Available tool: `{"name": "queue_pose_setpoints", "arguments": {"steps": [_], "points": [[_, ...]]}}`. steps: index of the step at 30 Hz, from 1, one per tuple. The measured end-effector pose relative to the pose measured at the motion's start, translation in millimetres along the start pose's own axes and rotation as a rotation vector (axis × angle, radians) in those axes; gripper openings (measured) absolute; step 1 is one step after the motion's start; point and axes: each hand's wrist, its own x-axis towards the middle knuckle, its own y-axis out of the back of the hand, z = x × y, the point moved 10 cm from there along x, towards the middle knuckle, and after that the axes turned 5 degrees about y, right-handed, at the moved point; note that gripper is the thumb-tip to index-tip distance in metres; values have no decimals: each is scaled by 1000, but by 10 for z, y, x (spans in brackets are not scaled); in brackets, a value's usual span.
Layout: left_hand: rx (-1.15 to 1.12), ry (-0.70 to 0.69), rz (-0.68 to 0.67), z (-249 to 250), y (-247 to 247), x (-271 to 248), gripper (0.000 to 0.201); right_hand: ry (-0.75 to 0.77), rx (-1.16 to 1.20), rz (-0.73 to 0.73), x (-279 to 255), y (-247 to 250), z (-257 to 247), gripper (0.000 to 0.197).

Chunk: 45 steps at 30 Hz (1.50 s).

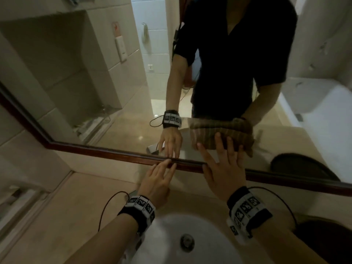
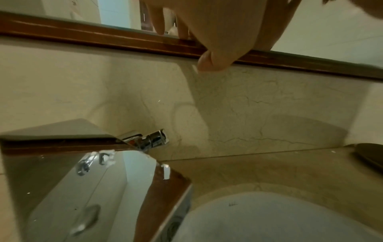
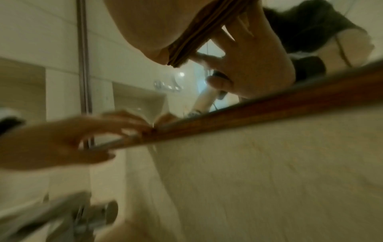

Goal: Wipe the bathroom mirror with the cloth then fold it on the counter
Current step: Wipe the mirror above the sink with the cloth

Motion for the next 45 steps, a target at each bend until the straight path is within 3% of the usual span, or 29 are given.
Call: {"name": "queue_pose_setpoints", "arguments": {"steps": [3, 6, 9, 12, 15, 17, 21, 23, 25, 28, 30, 35, 37, 40, 43, 45], "points": [[-33, -64, 23, 12, 61, 38, 73, 22, -30, -116, -217, -361, -223, 67], [-53, -114, 33, -7, 160, 132, 67, 6, -6, -86, 10, -229, -381, 66], [-73, -108, -12, -29, 282, 238, 52, 13, 0, 31, 632, 311, -482, 63], [-24, -50, -119, -51, 314, 308, 40, -62, 39, 257, 1263, 1035, -417, 56], [30, -32, -157, -59, 313, 375, 34, -144, 35, 406, 1474, 1342, -424, 52], [51, -28, -189, -40, 320, 404, 31, -146, 20, 336, 1395, 1119, -515, 55], [43, -13, -243, -56, 328, 429, 28, -6, -11, -7, 652, -24, -831, 65], [27, -70, -230, -57, 321, 414, 31, 30, -18, -148, 202, -509, -911, 66], [-16, -119, -241, -119, 253, 382, 41, 19, -35, -234, -15, -681, -900, 59], [-135, -120, -261, -230, 212, 361, 55, 46, -21, -195, 125, -482, -892, 64], [-148, -106, -296, -244, 190, 377, 57, 39, -3, -100, 411, -126, -858, 70], [-118, -85, -359, -225, 184, 389, 54, -87, 105, 192, 1308, 1027, -628, 63], [-129, -82, -366, -239, 174, 376, 56, -144, 95, 278, 1455, 1255, -605, 68], [-139, -94, -351, -238, 160, 379, 58, -146, 46, 210, 1379, 1048, -731, 73], [-138, -138, -324, -238, 160, 393, 59, -43, -27, -2, 904, 328, -893, 72], [-142, -176, -301, -267, 154, 390, 64, 29, -64, -152, 474, -184, -957, 89]]}}
